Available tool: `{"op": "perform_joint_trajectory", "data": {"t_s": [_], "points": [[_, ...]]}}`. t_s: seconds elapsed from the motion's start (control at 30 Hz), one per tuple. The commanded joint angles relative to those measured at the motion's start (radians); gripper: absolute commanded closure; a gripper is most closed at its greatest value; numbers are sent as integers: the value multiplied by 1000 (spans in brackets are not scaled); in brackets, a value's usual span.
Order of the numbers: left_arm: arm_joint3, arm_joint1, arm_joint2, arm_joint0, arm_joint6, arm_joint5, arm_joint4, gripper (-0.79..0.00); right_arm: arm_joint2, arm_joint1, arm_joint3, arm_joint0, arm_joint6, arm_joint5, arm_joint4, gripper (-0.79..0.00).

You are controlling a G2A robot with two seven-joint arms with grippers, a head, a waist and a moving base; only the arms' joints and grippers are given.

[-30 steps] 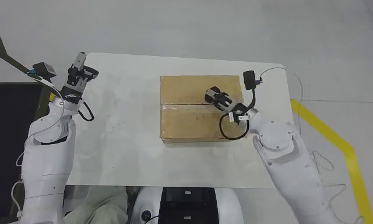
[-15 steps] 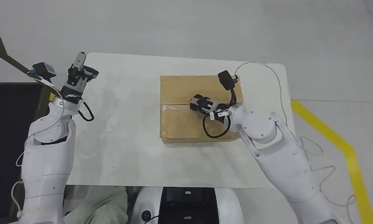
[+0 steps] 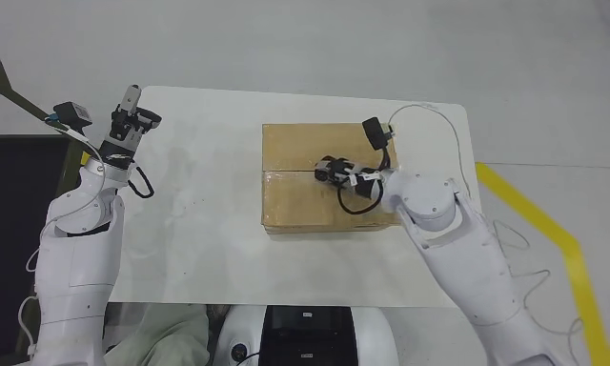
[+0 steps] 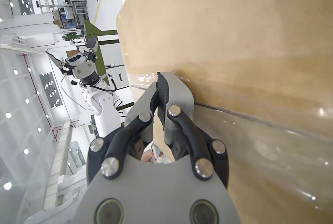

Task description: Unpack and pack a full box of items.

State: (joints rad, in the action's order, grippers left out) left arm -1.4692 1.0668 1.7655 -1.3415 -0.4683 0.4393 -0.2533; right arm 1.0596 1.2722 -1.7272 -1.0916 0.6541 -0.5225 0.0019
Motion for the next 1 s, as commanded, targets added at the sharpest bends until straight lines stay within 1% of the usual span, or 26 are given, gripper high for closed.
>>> {"op": "perform_joint_trajectory", "data": {"t_s": [0.0, 0.33, 0.53, 0.97], "points": [[0, 0, 0, 0, 0, 0, 0, -785, 18, -3, 0, -7, -4, -12, 8, 0], [0, 0, 0, 0, 0, 0, 0, -785, 63, -11, 10, -31, -5, -41, 43, 0], [0, 0, 0, 0, 0, 0, 0, -785, 76, -15, 17, -40, -16, -34, 51, 0], [0, 0, 0, 0, 0, 0, 0, -785, 161, -33, -40, -124, -52, -26, 66, 0]]}}
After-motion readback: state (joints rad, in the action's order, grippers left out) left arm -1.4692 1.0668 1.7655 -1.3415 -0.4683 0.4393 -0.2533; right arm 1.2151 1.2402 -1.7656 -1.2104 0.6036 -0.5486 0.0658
